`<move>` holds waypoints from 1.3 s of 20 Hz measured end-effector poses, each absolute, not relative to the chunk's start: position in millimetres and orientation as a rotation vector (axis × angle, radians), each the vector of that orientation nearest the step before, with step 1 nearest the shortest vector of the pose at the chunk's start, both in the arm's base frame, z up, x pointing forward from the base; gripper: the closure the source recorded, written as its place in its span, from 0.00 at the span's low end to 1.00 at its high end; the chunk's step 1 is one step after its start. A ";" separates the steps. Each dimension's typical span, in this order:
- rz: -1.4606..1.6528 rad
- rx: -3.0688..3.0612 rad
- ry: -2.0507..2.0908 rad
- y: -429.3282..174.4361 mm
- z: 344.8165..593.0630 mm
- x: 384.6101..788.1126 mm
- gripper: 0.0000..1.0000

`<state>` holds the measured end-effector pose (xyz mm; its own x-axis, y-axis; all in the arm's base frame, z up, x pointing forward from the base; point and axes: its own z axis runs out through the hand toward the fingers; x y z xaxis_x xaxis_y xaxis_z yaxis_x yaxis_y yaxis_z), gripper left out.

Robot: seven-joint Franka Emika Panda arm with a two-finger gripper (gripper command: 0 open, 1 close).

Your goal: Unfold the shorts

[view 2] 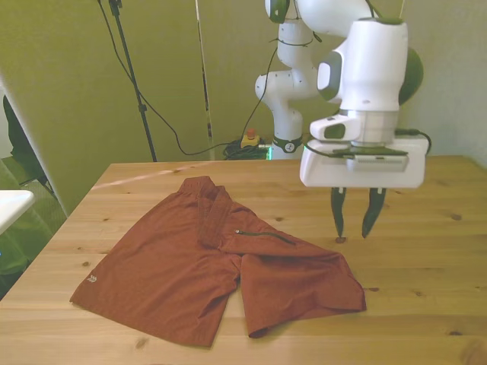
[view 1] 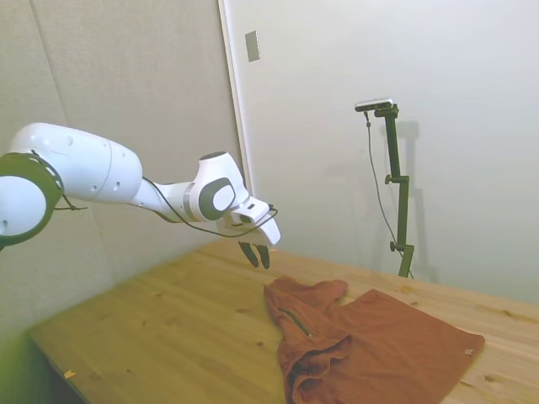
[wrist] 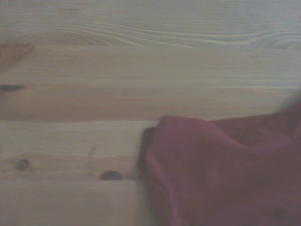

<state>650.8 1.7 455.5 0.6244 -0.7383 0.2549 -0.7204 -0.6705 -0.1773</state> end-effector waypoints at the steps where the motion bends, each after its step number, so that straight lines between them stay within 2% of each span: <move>1: -0.480 -2.784 1.251 -15.0 462.5 639.5 0.00; 6: -0.452 -2.841 1.214 -118.7 468.8 592.3 0.00; 13: -0.314 -2.889 1.148 -208.5 425.2 570.6 0.00; 16: -0.283 -2.903 1.153 -228.7 408.0 574.0 0.00; 26: -0.266 -2.926 1.177 -257.4 383.9 595.3 0.00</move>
<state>595.3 -257.4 383.9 0.7093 -0.6856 0.1639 -0.6895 -0.7231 -0.0407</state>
